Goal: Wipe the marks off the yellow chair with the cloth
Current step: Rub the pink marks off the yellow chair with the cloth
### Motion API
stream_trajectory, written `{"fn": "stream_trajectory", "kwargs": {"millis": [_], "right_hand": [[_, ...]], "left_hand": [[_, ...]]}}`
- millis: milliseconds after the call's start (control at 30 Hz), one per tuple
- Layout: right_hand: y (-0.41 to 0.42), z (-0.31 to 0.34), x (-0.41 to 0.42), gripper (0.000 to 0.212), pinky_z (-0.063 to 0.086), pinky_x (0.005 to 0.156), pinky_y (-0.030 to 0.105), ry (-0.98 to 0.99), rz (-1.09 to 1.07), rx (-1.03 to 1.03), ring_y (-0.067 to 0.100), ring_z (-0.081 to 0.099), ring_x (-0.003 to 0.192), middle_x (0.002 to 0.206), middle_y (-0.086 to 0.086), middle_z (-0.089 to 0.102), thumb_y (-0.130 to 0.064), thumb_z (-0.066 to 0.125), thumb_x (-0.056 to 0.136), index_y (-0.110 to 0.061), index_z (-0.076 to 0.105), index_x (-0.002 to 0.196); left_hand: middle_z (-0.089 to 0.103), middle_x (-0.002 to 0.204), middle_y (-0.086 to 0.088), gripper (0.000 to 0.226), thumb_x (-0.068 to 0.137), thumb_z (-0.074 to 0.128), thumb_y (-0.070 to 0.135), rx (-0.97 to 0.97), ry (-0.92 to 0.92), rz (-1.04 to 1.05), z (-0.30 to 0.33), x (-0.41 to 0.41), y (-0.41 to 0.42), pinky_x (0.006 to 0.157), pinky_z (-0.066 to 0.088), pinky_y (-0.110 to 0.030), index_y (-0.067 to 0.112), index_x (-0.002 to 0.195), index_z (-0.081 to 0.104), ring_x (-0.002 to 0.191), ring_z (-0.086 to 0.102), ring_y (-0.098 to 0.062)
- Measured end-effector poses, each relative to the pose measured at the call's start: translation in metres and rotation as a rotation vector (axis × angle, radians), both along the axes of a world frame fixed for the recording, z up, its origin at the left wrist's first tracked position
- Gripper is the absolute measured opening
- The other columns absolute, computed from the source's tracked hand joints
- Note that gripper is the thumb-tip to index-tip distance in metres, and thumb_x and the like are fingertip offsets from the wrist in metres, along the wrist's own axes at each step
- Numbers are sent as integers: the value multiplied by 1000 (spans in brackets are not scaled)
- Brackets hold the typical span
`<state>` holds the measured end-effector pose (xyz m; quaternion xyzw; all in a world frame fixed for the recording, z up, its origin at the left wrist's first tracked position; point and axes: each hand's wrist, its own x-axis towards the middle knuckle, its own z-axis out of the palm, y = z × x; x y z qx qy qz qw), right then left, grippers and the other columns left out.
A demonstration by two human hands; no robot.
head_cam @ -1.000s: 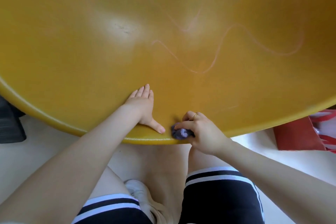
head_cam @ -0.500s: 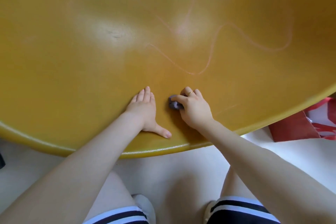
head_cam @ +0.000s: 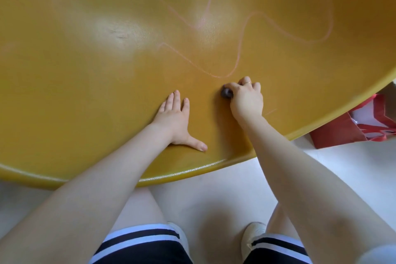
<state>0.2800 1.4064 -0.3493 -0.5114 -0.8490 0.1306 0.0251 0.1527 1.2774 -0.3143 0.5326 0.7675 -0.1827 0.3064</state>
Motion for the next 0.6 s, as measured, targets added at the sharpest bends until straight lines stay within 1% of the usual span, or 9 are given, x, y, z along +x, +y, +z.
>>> {"fn": "stream_trajectory", "kwargs": {"millis": [67,133,233,300,333,400,433,500,600], "right_hand": [[-3,0,4,33,36,73,31,0,29,-40,30,37,105,120,6,44,-17,41,96,-33,58,119],[-21,6,22,33,36,67,29,22,121,-94,28,38,101,116,4,47,-18,44,95,-34,59,118],[-71,20,55,32,41,59,31,83,292,-87,28,44,82,101,4,55,-17,46,85,-31,67,105],[-94,27,67,38,44,52,34,146,329,-139,23,40,68,89,4,58,-24,37,77,-29,71,94],[-96,27,67,41,44,53,34,157,315,-167,21,37,66,87,4,58,-25,34,75,-28,71,93],[-85,22,57,40,45,62,36,154,240,-183,22,35,69,92,6,59,-18,37,76,-26,72,95],[-76,18,46,38,45,68,38,141,211,-158,23,35,72,97,8,58,-13,41,79,-26,71,99],[-58,6,21,38,41,77,36,99,177,-84,24,35,79,107,7,54,-7,46,85,-28,67,108],[-25,-6,-21,37,36,83,31,78,109,-27,29,40,93,119,6,50,-10,44,91,-31,62,116]], "left_hand": [[-26,151,-21,143,51,60,82,-7,7,-8,-2,1,1,116,-5,-40,7,146,-17,142,-20,-32],[-26,150,-22,143,51,60,82,-16,17,-12,-3,1,3,116,-5,-41,6,146,-17,142,-20,-33],[-26,150,-23,145,51,60,82,-27,16,-32,-2,1,6,116,-5,-41,4,145,-18,141,-19,-34],[-25,150,-24,146,50,60,83,-19,26,-56,-2,1,10,116,-4,-42,2,144,-17,141,-18,-35],[-24,150,-24,147,50,60,83,-8,27,-64,-2,2,13,116,-4,-42,1,144,-17,142,-18,-35],[-23,151,-25,147,50,61,82,19,7,-69,-1,3,16,116,-3,-42,0,144,-16,142,-17,-36],[-23,151,-25,147,50,61,82,36,-9,-65,-2,3,16,116,-3,-42,0,145,-15,142,-17,-36],[-22,151,-24,146,50,62,81,61,-38,-58,-5,4,14,116,-3,-42,1,145,-14,142,-18,-35],[-22,151,-24,146,50,61,82,84,-50,-60,-10,2,13,116,-3,-42,1,145,-13,142,-18,-35]]}}
